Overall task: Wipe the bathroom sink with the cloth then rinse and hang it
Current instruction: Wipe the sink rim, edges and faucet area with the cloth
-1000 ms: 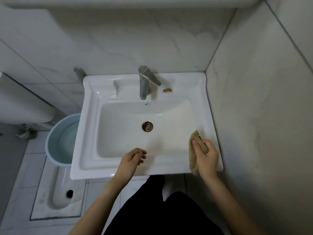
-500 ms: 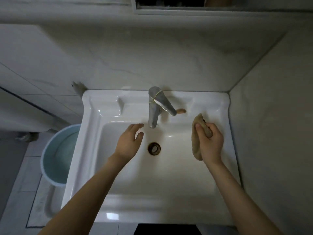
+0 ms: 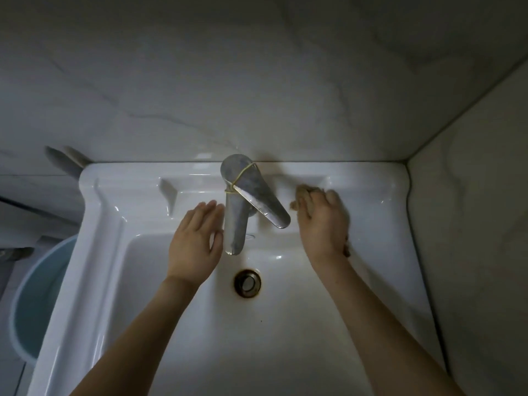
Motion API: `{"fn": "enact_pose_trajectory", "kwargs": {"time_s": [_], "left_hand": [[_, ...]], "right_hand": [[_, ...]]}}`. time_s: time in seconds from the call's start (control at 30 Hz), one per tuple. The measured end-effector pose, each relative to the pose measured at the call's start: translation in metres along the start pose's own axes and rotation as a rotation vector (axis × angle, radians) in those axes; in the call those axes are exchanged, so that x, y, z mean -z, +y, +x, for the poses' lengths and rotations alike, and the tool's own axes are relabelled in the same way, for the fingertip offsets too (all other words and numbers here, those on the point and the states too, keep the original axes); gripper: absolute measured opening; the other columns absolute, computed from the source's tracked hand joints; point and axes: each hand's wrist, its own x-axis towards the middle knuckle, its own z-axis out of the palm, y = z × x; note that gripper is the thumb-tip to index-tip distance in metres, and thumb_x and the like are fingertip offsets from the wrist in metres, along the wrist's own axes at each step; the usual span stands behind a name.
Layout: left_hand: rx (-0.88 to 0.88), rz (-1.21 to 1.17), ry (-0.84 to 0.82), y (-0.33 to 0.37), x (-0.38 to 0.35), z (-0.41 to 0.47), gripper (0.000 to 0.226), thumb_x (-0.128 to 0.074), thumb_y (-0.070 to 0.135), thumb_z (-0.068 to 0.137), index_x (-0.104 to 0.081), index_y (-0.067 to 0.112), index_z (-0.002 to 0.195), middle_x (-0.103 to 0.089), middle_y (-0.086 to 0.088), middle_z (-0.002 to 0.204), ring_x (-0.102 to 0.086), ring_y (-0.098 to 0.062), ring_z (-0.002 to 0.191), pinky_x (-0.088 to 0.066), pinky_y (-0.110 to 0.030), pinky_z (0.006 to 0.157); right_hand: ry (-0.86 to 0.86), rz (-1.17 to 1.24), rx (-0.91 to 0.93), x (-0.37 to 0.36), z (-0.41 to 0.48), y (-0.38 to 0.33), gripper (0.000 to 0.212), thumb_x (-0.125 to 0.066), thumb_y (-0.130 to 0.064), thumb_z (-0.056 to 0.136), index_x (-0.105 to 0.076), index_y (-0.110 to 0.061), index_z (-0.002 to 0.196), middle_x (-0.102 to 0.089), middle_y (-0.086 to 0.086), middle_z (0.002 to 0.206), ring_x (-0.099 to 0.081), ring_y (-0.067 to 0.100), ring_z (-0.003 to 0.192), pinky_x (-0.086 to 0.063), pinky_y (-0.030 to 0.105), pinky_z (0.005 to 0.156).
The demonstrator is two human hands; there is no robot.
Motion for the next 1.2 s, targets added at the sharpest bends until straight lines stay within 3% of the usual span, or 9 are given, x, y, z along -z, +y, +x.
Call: {"fn": "enact_pose_trajectory", "kwargs": {"time_s": [0.1, 0.2, 0.3, 0.43, 0.6, 0.7, 0.8, 1.0, 1.2], "left_hand": [[0.002, 0.001, 0.003, 0.0, -0.001, 0.0, 0.052, -0.064, 0.015, 0.085, -0.051, 0.015, 0.136, -0.052, -0.004, 0.138, -0.045, -0.027, 0.128, -0.046, -0.04, 0.099], [0.017, -0.011, -0.006, 0.001, 0.0, 0.0, 0.052, -0.063, 0.016, 0.084, -0.051, 0.016, 0.135, -0.051, -0.003, 0.139, -0.046, -0.028, 0.128, -0.047, -0.042, 0.098], [0.053, -0.022, -0.008, 0.004, 0.002, 0.0, 0.054, -0.064, 0.016, 0.084, -0.05, 0.019, 0.136, -0.05, 0.0, 0.14, -0.045, -0.026, 0.129, -0.048, -0.041, 0.096], [0.066, -0.025, 0.0, 0.006, 0.0, 0.0, 0.054, -0.064, 0.017, 0.084, -0.049, 0.021, 0.136, -0.05, 0.0, 0.14, -0.041, -0.024, 0.132, -0.048, -0.04, 0.098], [0.064, -0.022, -0.017, 0.004, 0.002, 0.0, 0.055, -0.064, 0.018, 0.083, -0.049, 0.021, 0.136, -0.049, 0.0, 0.14, -0.042, -0.023, 0.13, -0.046, -0.034, 0.094], [0.051, -0.022, -0.038, 0.002, 0.006, 0.002, 0.055, -0.064, 0.017, 0.083, -0.05, 0.021, 0.136, -0.048, 0.003, 0.141, -0.042, -0.021, 0.13, -0.048, -0.035, 0.093], [0.066, -0.02, -0.037, 0.003, 0.004, 0.002, 0.057, -0.065, 0.018, 0.081, -0.049, 0.021, 0.136, -0.048, 0.003, 0.141, -0.041, -0.021, 0.131, -0.048, -0.034, 0.092], [0.075, -0.024, -0.031, 0.006, 0.004, 0.003, 0.057, -0.064, 0.02, 0.08, -0.049, 0.023, 0.135, -0.049, 0.003, 0.139, -0.043, -0.022, 0.128, -0.046, -0.032, 0.091], [0.05, -0.027, -0.053, 0.003, 0.009, 0.004, 0.057, -0.063, 0.02, 0.079, -0.05, 0.023, 0.134, -0.05, 0.003, 0.139, -0.044, -0.022, 0.129, -0.049, -0.037, 0.092]], "right_hand": [[-0.074, -0.049, 0.062, -0.015, -0.003, -0.017, 0.029, -0.043, -0.03, 0.095, -0.068, -0.015, 0.097, -0.062, 0.006, 0.087, -0.057, 0.022, 0.078, -0.05, 0.031, 0.069], [-0.099, -0.04, 0.217, 0.001, -0.011, -0.016, 0.016, -0.073, -0.026, 0.08, -0.074, -0.019, 0.094, -0.067, 0.003, 0.083, -0.062, 0.021, 0.068, -0.046, 0.023, 0.054], [-0.024, -0.128, 0.161, 0.02, -0.012, 0.007, 0.017, -0.08, -0.021, 0.072, -0.071, -0.011, 0.081, -0.062, 0.008, 0.071, -0.059, 0.026, 0.051, -0.034, 0.021, 0.044], [-0.002, -0.028, -0.018, 0.0, -0.006, -0.01, 0.01, -0.073, -0.015, 0.075, -0.068, -0.008, 0.079, -0.062, 0.011, 0.076, -0.06, 0.031, 0.063, -0.042, 0.028, 0.053], [-0.246, 0.223, 0.066, -0.009, -0.023, -0.046, 0.013, -0.07, -0.017, 0.081, -0.071, -0.011, 0.093, -0.068, 0.008, 0.095, -0.066, 0.03, 0.079, -0.052, 0.033, 0.062], [-0.106, 0.025, 0.198, 0.02, -0.031, -0.012, 0.018, -0.075, -0.021, 0.078, -0.071, -0.022, 0.096, -0.069, 0.003, 0.086, -0.064, 0.027, 0.07, -0.048, 0.027, 0.055], [0.066, -0.109, 0.162, 0.024, -0.016, 0.016, 0.008, -0.072, -0.019, 0.08, -0.071, -0.014, 0.086, -0.06, 0.009, 0.072, -0.058, 0.029, 0.06, -0.045, 0.03, 0.052], [-0.253, 0.251, 0.018, -0.021, -0.025, -0.053, 0.007, -0.065, -0.012, 0.081, -0.067, -0.012, 0.088, -0.067, 0.007, 0.09, -0.064, 0.031, 0.079, -0.053, 0.041, 0.065], [-0.062, -0.034, 0.195, 0.029, -0.028, 0.04, 0.028, -0.05, -0.039, 0.095, -0.07, -0.024, 0.108, -0.069, -0.001, 0.104, -0.064, 0.02, 0.089, -0.053, 0.032, 0.075]]}}
